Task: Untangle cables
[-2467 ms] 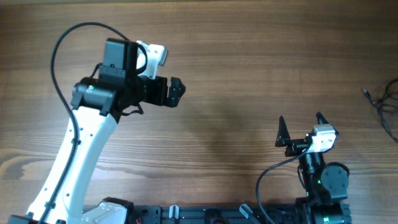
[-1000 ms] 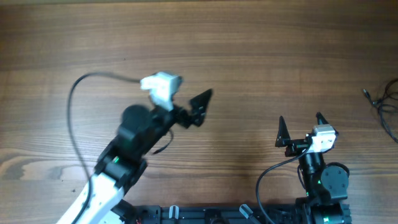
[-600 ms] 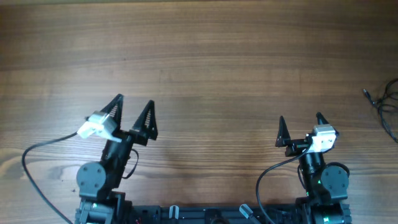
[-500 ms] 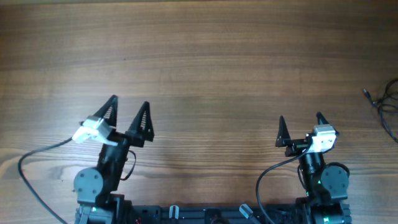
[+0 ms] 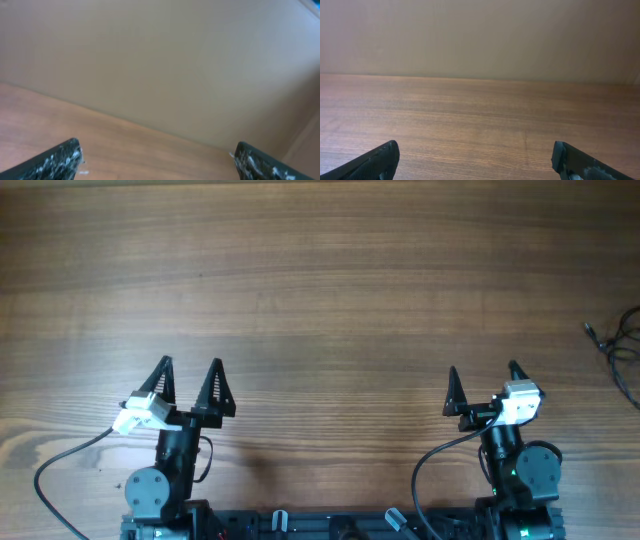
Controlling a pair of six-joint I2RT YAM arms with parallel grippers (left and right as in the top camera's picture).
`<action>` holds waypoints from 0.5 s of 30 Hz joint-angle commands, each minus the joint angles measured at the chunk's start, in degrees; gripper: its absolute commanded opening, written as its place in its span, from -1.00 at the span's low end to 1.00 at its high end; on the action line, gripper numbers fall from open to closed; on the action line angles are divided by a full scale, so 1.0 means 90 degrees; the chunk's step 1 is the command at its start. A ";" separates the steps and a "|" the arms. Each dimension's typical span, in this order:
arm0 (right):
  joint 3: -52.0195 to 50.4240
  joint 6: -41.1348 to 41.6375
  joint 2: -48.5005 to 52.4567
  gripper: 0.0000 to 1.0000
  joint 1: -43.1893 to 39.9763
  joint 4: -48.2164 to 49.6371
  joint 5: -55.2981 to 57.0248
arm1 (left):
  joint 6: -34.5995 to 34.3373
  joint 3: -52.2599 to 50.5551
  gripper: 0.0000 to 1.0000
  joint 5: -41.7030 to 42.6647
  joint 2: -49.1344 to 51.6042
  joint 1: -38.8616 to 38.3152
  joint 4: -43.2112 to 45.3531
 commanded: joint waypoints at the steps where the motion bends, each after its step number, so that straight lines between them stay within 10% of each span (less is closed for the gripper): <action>1: 0.0000 0.0095 -0.0075 0.99 -0.0015 0.0012 -0.0053 | -0.0032 -0.0044 1.00 -0.0483 -0.0255 0.0066 -0.0576; 15: 0.0000 0.0090 -0.0075 0.99 -0.0015 0.0012 -0.0053 | 0.1069 -0.0044 1.00 -0.0721 -0.0347 0.0063 -0.2052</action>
